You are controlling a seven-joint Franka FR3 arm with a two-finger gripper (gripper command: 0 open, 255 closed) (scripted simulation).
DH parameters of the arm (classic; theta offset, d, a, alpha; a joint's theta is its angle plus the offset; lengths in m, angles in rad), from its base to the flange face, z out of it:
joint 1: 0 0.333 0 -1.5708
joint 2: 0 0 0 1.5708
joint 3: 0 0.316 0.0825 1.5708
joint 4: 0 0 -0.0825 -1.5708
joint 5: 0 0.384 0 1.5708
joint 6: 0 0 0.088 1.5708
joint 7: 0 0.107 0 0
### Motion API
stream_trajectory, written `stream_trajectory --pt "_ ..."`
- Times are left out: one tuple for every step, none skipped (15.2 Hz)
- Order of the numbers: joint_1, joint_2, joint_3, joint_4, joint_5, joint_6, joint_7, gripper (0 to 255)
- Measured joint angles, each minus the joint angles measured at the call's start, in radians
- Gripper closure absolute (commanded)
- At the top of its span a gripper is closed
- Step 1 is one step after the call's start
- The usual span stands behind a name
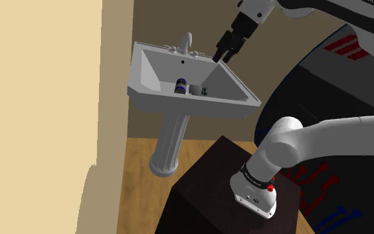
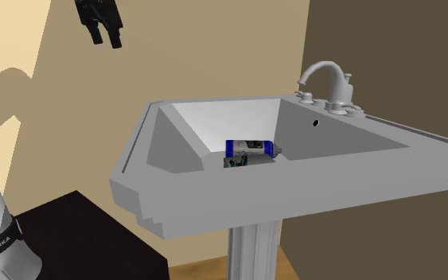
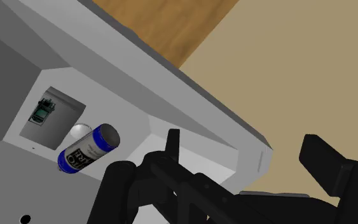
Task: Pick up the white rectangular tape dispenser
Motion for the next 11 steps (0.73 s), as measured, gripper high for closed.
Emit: stream_trajectory --pt "0.000 0.000 0.000 0.000 0.000 0.000 0.000 0" --pt "-0.001 0.010 -0.008 -0.004 -0.003 0.010 -0.010 0" --pt "-0.004 0.019 -0.024 -0.008 -0.011 0.018 -0.029 0" --pt "-0.006 0.035 -0.042 -0.013 -0.019 0.032 -0.052 0" --pt "-0.008 0.050 -0.057 -0.016 -0.026 0.044 -0.072 0" --pt "-0.011 0.066 -0.076 -0.024 -0.034 0.063 -0.095 0" --pt "-0.014 0.082 -0.098 -0.027 -0.043 0.075 -0.122 0" --pt "-0.015 0.102 -0.113 -0.029 -0.048 0.091 -0.143 0" --pt "-0.017 0.120 -0.131 -0.034 -0.055 0.107 -0.166 0" --pt "-0.018 0.146 -0.150 -0.032 -0.061 0.126 -0.190 0" --pt "-0.021 0.160 -0.168 -0.042 -0.067 0.142 -0.213 0"
